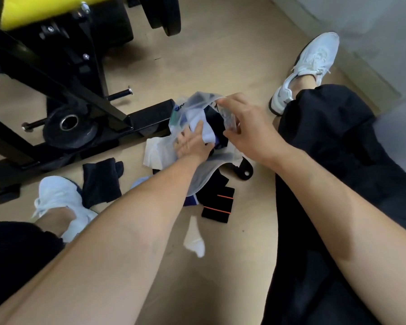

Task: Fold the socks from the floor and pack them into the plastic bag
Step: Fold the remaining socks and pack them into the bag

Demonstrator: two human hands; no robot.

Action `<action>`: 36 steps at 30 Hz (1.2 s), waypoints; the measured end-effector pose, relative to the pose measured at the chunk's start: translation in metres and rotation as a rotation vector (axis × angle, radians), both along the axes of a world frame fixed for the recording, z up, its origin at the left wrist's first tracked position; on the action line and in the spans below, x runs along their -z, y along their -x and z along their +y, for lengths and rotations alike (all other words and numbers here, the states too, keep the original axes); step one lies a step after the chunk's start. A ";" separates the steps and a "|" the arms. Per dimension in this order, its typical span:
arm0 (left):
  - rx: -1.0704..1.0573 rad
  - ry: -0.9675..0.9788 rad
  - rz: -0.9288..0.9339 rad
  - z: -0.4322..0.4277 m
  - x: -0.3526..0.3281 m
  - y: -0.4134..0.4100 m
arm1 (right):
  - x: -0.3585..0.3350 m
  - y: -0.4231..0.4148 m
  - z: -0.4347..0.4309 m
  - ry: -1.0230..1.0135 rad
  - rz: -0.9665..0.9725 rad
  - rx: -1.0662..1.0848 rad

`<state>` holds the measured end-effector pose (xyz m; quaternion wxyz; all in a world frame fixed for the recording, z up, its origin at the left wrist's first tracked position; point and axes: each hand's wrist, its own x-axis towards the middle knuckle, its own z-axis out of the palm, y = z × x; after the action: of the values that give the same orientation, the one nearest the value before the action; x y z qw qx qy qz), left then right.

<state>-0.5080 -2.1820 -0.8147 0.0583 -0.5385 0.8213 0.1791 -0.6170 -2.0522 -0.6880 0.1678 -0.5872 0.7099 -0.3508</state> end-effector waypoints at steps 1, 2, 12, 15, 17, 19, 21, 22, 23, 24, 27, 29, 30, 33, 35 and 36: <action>0.018 0.001 -0.060 -0.002 0.002 -0.001 | 0.000 0.000 0.001 -0.012 0.000 -0.002; 0.030 -0.021 -0.071 -0.004 0.002 0.001 | -0.001 0.000 0.001 -0.021 -0.005 -0.001; 0.027 -0.264 0.515 0.055 -0.048 -0.052 | 0.008 -0.009 0.003 -0.035 -0.029 -0.008; 0.168 -0.175 0.575 0.092 -0.065 -0.099 | 0.008 -0.019 0.010 -0.053 -0.008 -0.029; 0.236 -0.114 0.578 0.112 -0.066 -0.134 | 0.008 -0.028 0.017 -0.040 -0.005 -0.044; 0.285 -0.070 0.491 0.122 -0.051 -0.165 | 0.009 -0.036 0.022 -0.007 0.017 -0.048; 0.302 -0.046 0.332 0.119 -0.029 -0.187 | 0.009 -0.042 0.026 0.017 0.070 -0.032; 0.275 -0.048 0.272 0.115 -0.019 -0.194 | 0.009 -0.045 0.027 0.028 0.102 -0.016; 0.219 -0.051 0.243 0.109 -0.009 -0.198 | 0.008 -0.047 0.029 0.041 0.133 -0.001; 0.146 -0.055 0.230 0.102 0.001 -0.200 | 0.006 -0.050 0.030 0.056 0.164 0.012; 0.033 -0.023 0.208 0.080 0.025 -0.199 | 0.002 -0.057 0.038 0.096 0.223 0.021; 0.046 -0.013 0.180 0.070 0.036 -0.196 | 0.000 -0.062 0.044 0.061 0.256 -0.011; 0.054 -0.017 0.155 0.066 0.040 -0.193 | 0.000 -0.064 0.047 0.039 0.276 -0.035; 0.110 0.021 -0.020 0.057 0.051 -0.184 | 0.002 -0.069 0.062 -0.031 0.315 -0.098; 0.130 0.079 -0.115 0.054 0.057 -0.183 | 0.009 -0.072 0.073 -0.092 0.331 -0.153; 0.116 0.077 -0.115 0.053 0.058 -0.184 | 0.013 -0.074 0.078 -0.139 0.338 -0.181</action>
<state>-0.3236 -2.1287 -0.8729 0.0946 -0.5013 0.8527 0.1125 -0.5431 -1.9742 -0.7011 0.1172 -0.6860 0.6949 -0.1811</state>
